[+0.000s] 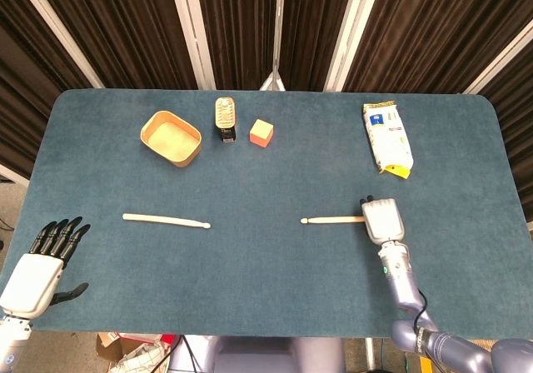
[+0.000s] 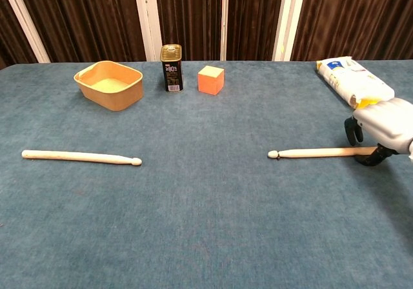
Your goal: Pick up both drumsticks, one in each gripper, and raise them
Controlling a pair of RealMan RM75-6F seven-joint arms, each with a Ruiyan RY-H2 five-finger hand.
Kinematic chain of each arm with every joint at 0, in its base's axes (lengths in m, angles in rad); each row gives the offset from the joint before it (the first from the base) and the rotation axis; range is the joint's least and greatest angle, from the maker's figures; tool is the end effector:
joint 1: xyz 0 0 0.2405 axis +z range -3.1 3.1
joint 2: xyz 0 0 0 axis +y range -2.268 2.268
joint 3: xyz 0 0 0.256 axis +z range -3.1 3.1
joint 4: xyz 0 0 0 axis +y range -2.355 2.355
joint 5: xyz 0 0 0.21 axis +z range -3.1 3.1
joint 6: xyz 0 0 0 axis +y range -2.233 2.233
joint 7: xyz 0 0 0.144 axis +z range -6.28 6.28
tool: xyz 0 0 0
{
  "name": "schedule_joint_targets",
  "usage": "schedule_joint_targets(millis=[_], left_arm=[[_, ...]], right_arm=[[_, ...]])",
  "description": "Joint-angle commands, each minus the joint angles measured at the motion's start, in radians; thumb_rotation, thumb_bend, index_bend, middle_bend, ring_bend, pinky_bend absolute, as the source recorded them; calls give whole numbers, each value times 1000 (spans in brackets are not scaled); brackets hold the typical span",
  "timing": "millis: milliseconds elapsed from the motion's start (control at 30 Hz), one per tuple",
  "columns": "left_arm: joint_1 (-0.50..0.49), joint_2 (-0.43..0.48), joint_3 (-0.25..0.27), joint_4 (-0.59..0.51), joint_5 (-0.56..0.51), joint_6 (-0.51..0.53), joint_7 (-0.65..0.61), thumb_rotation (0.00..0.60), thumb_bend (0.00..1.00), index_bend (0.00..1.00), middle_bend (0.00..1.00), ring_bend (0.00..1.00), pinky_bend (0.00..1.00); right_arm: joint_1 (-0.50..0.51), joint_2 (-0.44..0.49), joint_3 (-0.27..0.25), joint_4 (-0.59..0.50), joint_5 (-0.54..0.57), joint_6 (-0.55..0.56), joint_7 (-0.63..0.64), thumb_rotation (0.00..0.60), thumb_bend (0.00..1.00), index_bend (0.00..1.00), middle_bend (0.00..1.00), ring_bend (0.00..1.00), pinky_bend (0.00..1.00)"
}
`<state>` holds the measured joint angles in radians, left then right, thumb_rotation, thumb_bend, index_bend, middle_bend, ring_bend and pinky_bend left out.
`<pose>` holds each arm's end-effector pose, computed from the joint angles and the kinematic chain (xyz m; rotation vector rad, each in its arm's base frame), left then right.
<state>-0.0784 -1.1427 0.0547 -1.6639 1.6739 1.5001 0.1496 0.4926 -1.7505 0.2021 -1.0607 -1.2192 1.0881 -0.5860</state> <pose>-0.2833 0.1534 0.1272 -1.6027 -0.8336 -0.8898 -0.2658 -0.3259 -0.0248 1.6487 -0.6551 0.5451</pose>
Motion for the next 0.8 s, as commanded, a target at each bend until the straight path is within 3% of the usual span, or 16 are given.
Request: schedule_joint_targets(millis=[33, 567, 800], left_arm=[[0, 0, 0, 0, 0, 0, 0, 600, 65, 0, 0, 0, 0], [-1, 2, 1, -2, -2, -3, -3, 600, 66, 0, 0, 0, 0], [-2, 5, 2, -9, -8, -11, -1, 600, 67, 0, 0, 0, 0]], right_arm=[[-1, 0, -3, 5, 2, 0, 3, 600, 311, 532, 480, 801, 821], [-5, -17, -27, 39, 6, -7, 39, 600, 464, 716, 647, 830, 821], [3, 14, -31, -9, -50, 27, 113, 600, 556, 758, 678, 841, 821]])
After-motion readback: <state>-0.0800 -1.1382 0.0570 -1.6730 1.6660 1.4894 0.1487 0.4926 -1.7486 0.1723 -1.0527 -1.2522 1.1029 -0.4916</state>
